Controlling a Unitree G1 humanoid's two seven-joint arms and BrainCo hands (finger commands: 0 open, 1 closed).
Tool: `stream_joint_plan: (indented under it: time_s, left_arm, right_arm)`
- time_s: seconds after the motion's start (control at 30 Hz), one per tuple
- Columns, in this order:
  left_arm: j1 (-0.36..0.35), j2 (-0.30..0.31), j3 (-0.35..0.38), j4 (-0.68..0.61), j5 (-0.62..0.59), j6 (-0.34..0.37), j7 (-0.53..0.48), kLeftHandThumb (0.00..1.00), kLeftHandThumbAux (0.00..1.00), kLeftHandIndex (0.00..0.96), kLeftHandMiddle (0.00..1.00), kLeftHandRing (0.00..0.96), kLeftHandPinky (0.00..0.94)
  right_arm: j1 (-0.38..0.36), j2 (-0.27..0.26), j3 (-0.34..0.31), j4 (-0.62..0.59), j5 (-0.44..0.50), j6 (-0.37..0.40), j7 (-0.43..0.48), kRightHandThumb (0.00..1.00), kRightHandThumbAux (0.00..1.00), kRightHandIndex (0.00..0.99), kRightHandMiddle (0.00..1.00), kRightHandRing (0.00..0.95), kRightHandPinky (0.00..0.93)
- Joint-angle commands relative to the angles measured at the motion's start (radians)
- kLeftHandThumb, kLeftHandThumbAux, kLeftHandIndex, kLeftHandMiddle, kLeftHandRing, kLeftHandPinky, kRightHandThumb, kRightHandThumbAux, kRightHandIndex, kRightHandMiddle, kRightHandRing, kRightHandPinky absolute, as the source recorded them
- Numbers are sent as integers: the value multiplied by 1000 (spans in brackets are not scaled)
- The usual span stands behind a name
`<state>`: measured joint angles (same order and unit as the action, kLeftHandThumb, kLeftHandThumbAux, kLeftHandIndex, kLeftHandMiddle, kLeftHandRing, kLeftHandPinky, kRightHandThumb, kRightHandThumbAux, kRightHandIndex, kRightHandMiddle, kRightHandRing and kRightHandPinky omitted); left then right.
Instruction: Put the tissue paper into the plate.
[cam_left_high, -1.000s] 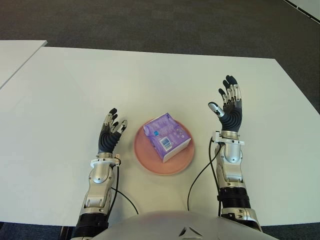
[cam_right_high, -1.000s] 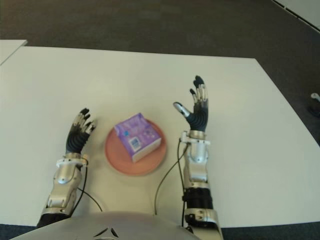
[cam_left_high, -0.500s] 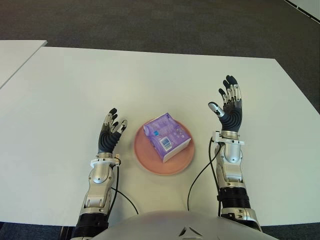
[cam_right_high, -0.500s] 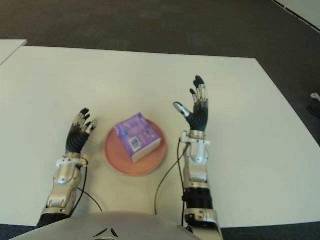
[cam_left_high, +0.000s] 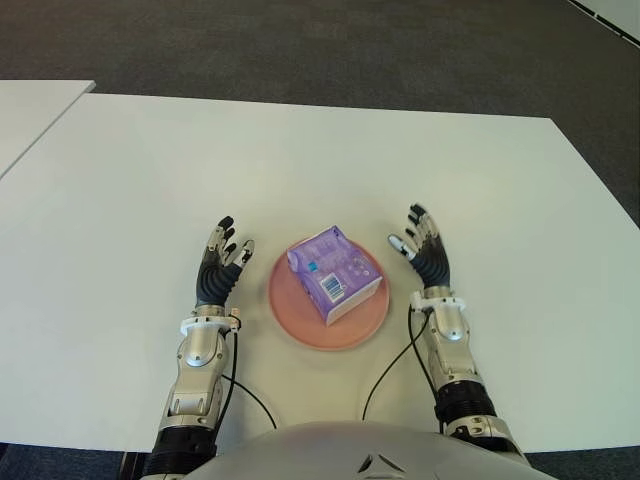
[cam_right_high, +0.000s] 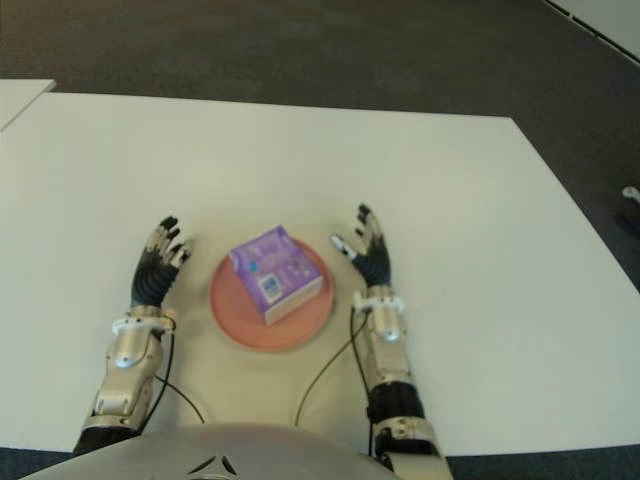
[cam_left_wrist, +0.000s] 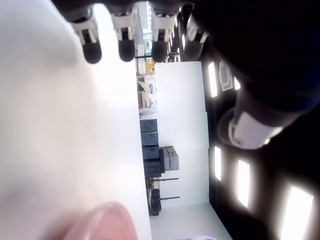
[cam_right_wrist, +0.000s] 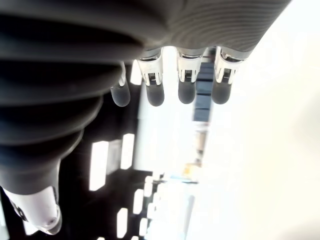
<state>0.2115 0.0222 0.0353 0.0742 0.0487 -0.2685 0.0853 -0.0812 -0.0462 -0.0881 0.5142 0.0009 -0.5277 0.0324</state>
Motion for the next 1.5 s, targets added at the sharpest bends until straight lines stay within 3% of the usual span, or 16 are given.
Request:
stream_joint_plan:
  time_s: [0.03,0.43,0.97,1.4,1.5]
  left_arm:
    - [3,2,4,-9,1,12,-3,0,595,0,0,0,0]
    - [2,-3,7,-5,-1,-17,2,0,601,0,0,0,0]
    - [2,-5,7,-31,-13,5,-2,0,606,0,0,0,0]
    - [1,-16,9,-54,-5,35,13,0,605,3,0,0,0]
    - [2,-16,10,-55,-8,30,8,0,608,1,0,0,0]
  right_arm:
    - [24,3,-22,155,28,-11,9,1,643,0,0,0,0]
    - [1,1,-41,230,20,-84,-36,0,659,0,0,0,0]
    - [35,-19,-13,172,-12,-163,-56,0,611,0,0,0,0]
    - [155,-17,10,-69,0,-35,-41,0,610,0,0,0,0]
    - [203,-7,26,-190,-9,19,-46,0,621,0,0,0,0]
